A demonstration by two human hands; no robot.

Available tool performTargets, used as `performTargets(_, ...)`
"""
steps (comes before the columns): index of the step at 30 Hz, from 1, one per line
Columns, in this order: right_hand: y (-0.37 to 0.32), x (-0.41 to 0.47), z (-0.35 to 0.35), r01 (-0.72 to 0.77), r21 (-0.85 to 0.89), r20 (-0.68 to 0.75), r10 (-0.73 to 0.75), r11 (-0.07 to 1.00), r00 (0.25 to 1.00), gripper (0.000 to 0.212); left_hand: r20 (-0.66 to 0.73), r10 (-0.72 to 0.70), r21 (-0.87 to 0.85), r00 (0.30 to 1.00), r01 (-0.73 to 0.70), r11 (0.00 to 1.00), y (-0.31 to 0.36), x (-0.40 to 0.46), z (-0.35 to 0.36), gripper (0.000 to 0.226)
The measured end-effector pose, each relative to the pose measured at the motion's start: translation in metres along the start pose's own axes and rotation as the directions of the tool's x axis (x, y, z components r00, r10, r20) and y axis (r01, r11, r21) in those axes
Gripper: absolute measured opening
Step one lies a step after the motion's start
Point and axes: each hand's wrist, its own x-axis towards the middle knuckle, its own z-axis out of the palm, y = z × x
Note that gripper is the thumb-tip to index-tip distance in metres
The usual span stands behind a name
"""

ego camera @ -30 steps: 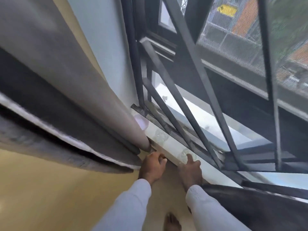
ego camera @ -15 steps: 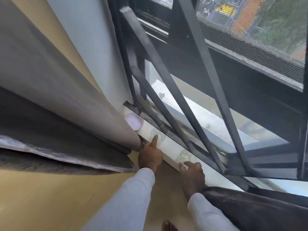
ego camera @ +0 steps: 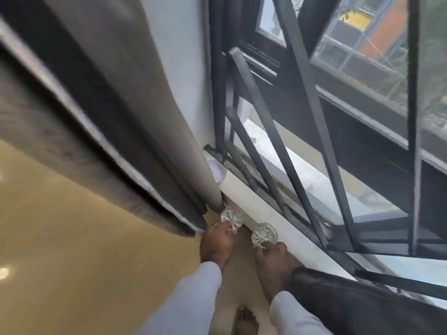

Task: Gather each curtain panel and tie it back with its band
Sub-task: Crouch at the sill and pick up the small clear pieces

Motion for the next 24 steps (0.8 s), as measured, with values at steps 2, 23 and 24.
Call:
performTargets(2, -0.009, -0.021, -0.015, 0.074, -0.010, 0.000, -0.074, 0.997, 0.997, 0.035, -0.043, -0.042, -0.014, 0.998, 0.041, 0.999, -0.006, -0.035, -0.020, 0.024)
performTargets(23, -0.191, -0.360, -0.059, 0.899, 0.084, 0.273, -0.878, 0.430, 0.394, 0.029, -0.498, -0.772, -0.553, 0.394, 0.541, 0.633, -0.159, -0.432, -0.201, 0.028)
performTargets(24, -0.197, -0.384, -0.048, 0.921, 0.098, 0.293, -0.895, 0.377, 0.336, 0.031, -0.498, -0.797, -0.585, 0.341, 0.546, 0.600, -0.168, -0.455, -0.200, 0.027)
